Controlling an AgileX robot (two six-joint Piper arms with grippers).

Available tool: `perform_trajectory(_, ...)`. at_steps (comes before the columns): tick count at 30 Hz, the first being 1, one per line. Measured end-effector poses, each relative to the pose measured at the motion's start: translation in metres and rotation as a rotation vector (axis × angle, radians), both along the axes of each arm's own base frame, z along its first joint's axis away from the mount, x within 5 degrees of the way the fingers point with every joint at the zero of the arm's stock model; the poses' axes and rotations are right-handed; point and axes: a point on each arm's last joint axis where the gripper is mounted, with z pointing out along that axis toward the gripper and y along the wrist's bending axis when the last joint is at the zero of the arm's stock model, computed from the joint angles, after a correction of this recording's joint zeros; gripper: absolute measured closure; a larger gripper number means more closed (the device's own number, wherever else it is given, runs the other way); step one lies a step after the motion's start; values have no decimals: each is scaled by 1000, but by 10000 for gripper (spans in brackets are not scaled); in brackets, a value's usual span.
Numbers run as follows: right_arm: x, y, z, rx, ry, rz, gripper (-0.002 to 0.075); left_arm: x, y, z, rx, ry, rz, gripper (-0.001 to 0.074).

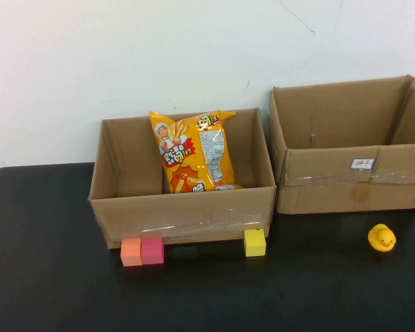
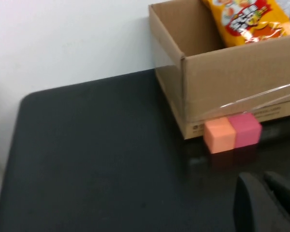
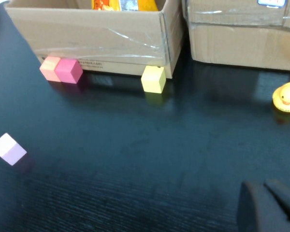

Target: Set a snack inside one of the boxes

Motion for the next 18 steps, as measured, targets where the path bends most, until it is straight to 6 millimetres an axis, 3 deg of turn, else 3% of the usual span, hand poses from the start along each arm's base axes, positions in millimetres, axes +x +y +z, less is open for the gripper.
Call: perform_trajectory(18, 0, 0, 0, 0, -1, 0, 727, 0, 3, 0, -62, 9, 88, 735)
